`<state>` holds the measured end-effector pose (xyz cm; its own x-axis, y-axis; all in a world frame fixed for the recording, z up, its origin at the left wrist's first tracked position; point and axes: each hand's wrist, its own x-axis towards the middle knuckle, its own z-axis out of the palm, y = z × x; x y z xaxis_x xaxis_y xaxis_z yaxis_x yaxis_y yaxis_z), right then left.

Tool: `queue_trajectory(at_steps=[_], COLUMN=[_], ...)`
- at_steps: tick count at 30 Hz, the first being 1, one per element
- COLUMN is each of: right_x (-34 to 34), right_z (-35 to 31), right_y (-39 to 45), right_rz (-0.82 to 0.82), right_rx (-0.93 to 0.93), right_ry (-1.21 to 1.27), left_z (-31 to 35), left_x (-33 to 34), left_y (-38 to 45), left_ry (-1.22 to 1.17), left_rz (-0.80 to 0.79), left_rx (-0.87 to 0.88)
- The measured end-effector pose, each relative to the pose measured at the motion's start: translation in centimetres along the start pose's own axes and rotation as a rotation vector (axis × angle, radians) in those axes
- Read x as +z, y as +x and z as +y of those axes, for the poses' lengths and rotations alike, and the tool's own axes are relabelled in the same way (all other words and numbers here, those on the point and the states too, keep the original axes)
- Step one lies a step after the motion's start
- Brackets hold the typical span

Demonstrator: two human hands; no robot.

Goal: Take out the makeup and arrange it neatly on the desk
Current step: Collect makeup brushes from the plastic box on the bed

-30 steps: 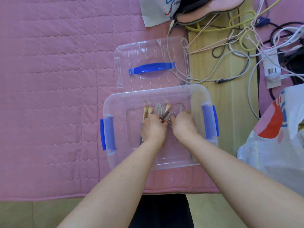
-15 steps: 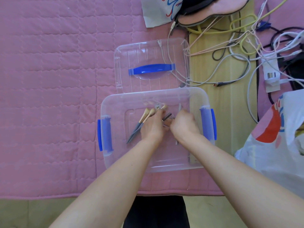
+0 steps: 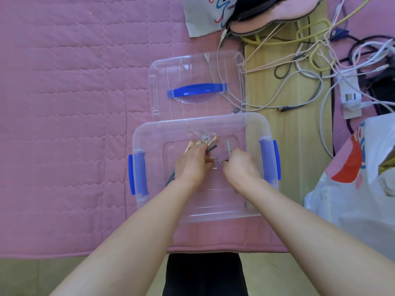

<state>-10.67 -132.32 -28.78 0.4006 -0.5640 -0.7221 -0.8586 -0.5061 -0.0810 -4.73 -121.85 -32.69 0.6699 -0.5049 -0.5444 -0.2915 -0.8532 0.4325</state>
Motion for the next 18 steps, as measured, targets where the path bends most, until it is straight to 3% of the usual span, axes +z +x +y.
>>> queue_trajectory(at_steps=[6, 10, 15, 18], right_x=[0.0, -1.1, -4.2, -6.4], right_z=[0.2, 0.6, -0.2, -0.9], right_y=[-0.7, -2.3, -6.8, -9.6], right_rz=[-0.037, -0.053, -0.223, -0.335], right_rx=[-0.047, -0.103, -0.079, -0.03], right_ry=[0.248, 0.486, 1.019, 1.2], left_z=[-1.4, -0.8, 0.4, 1.2], left_x=[-2.4, -5.5, -10.4, -12.6], left_y=[-0.6, -2.2, -6.3, -8.9], left_ry=[-0.24, -0.633, -1.094, -1.255], left_rz=[0.084, 0.119, 0.049, 0.021], left_rx=[-0.086, -0.205, -0.33, -0.395])
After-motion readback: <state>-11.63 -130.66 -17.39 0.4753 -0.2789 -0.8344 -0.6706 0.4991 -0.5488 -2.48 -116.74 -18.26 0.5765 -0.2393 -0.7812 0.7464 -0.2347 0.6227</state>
